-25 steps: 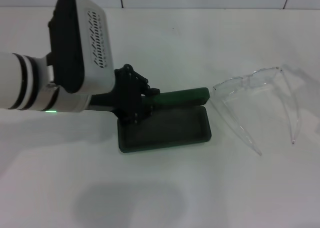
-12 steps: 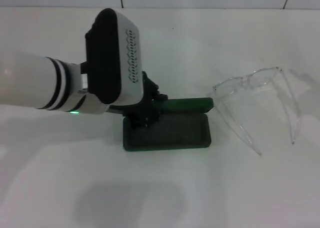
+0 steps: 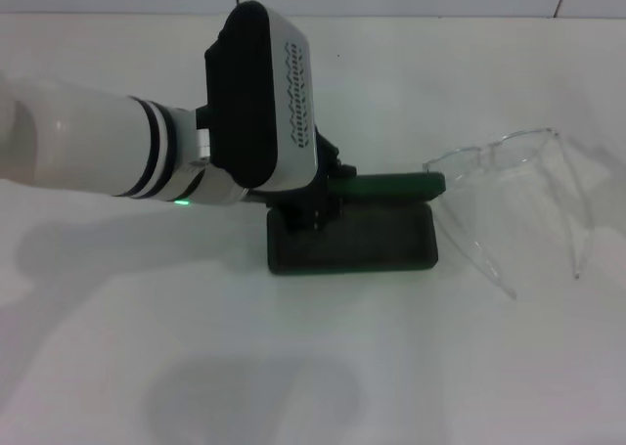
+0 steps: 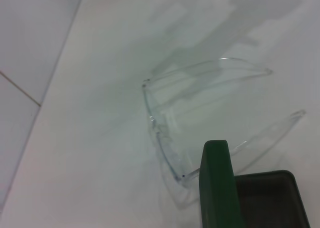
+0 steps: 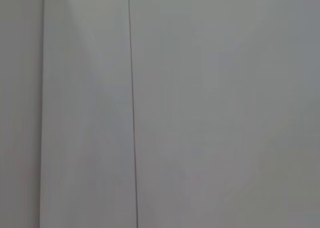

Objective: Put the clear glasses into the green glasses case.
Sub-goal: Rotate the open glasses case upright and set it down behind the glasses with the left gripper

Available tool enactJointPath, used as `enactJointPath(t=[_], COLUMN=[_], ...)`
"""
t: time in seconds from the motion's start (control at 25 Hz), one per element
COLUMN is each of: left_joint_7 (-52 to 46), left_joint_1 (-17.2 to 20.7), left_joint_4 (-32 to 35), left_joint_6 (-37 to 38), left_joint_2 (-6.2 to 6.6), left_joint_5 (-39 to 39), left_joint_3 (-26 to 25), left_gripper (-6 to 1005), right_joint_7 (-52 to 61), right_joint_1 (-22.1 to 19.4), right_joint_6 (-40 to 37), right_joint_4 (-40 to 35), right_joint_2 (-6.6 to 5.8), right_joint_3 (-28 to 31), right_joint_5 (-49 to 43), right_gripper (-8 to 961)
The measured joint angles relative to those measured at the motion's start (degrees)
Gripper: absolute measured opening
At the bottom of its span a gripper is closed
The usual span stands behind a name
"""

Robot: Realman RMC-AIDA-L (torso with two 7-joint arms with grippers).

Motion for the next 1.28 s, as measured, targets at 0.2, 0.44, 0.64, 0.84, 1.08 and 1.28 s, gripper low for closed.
enactJointPath(t=[0.2, 0.44, 0.64, 0.84, 1.08, 1.28], left_joint_7=[-0.5, -0.6, -0.6, -0.5, -0.3, -0.5], left_joint_1=[-1.0, -1.8, -1.8, -1.8, -2.0, -2.2], left_joint_4=[-1.7, -3.0, -3.3, -4.0, -4.4, -4.9], left_joint_6=[-1.9, -2.8, -4.0, -6.0, -6.2, -7.1], left_joint_2=[-0.03, -0.04, -0.03, 0.02, 0.05, 0.01], left_joint_5=[0.0, 0.1, 0.1, 0.2, -0.1, -0.8], left_joint_3=[0.6, 0.9, 1.3, 3.1, 3.3, 3.3], left_gripper=[210, 223, 235, 248, 263, 276], right_joint_7=[-0.1, -0.1, -0.1, -0.1, -0.1, -0.1], right_joint_1=[0.1, 0.0, 0.0, 0.0, -0.1, -0.2], right_joint_6=[0.0, 0.0, 0.0, 0.0, -0.4, -0.6], right_joint_4=[0.0, 0.0, 0.0, 0.0, 0.0, 0.0], right_joint_2=[0.02, 0.04, 0.04, 0.03, 0.03, 0.03], right_joint_3=[0.0, 0.0, 0.0, 0.0, 0.0, 0.0], right_joint_5=[0.0, 0.0, 0.0, 0.0, 0.0, 0.1], right_gripper=[562, 560, 557, 555, 552, 550])
